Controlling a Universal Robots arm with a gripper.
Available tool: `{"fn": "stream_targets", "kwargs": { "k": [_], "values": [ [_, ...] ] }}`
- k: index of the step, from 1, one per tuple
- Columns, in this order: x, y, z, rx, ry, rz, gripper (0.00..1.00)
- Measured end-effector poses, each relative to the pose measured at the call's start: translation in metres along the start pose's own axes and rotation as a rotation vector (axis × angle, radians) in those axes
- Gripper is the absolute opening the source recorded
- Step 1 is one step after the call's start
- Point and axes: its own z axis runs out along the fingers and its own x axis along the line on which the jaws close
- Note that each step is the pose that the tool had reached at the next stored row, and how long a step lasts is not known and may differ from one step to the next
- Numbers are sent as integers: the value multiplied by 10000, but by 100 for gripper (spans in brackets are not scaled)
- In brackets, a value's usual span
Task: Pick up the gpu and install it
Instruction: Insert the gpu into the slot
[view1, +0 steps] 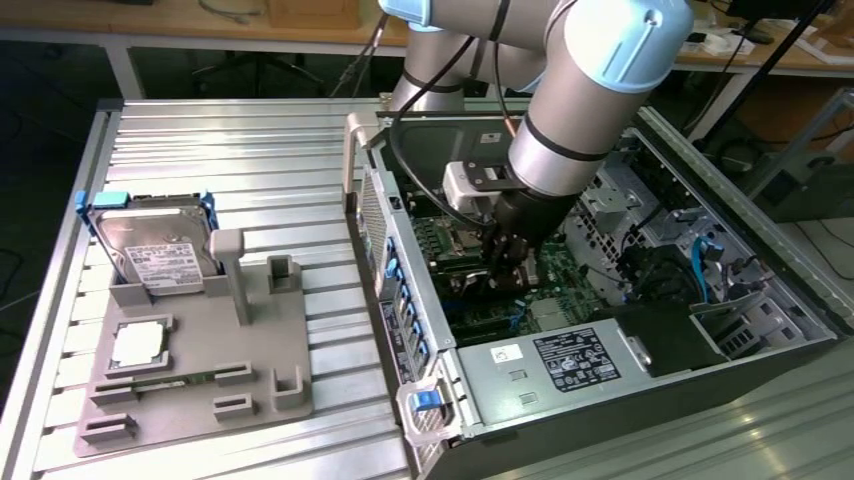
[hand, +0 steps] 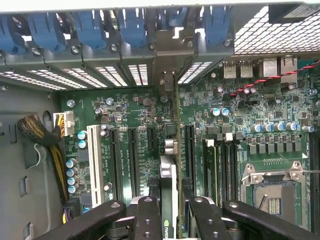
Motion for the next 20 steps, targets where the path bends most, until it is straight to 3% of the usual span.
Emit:
{"fn": "stream_targets", "kwargs": {
  "k": [8,20],
  "values": [
    [1,1,-34,-12,-9,-1,27],
    [6,15,43,-15,-4,5,27]
  ]
}}
